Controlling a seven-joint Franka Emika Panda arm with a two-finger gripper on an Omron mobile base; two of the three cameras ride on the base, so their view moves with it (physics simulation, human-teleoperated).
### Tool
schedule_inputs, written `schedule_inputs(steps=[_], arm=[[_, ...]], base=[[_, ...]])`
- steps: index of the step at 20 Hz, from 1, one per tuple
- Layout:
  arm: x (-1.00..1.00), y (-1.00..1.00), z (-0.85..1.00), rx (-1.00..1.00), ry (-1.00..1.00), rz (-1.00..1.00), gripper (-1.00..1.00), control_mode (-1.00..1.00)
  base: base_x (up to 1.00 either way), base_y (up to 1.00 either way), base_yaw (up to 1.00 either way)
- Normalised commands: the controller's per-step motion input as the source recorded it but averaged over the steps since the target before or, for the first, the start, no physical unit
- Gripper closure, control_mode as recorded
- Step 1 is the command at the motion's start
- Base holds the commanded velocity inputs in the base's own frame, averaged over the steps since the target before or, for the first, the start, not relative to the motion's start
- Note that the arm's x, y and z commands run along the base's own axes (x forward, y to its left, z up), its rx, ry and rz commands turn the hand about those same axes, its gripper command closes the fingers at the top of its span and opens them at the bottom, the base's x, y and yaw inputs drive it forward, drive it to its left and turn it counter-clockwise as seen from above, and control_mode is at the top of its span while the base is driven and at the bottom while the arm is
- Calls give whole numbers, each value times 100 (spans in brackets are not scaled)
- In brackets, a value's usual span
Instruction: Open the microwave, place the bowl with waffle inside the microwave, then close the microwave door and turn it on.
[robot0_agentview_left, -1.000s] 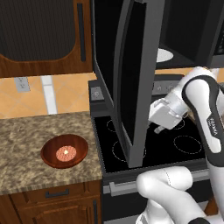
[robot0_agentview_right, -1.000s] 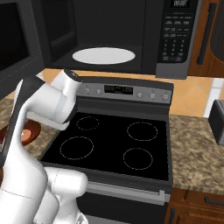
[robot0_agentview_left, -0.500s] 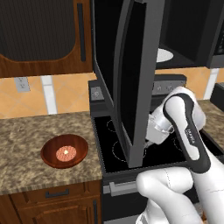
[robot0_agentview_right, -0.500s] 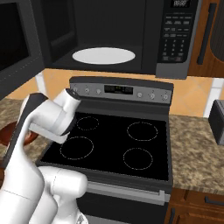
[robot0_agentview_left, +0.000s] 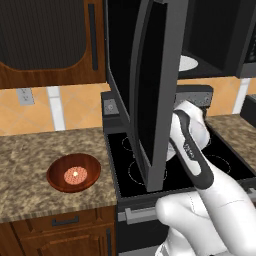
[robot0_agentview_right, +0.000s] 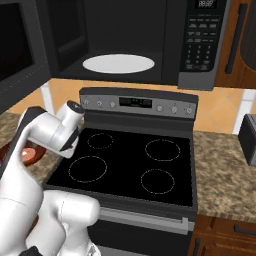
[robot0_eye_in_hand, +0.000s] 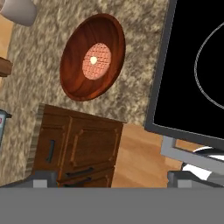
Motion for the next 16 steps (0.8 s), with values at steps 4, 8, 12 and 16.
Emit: schedule_inputs(steps=[4,8,12,16], arm=[[38,30,-57,-3,0,0,-100,-100],[41,43,-54,0,0,0,-100,-100],[26,37,-19,0,0,-1,-100,-100],[23,45,-9,0,0,-1,-100,-100]], base=[[0,0,0],[0,0,0],[0,0,0],[0,0,0]])
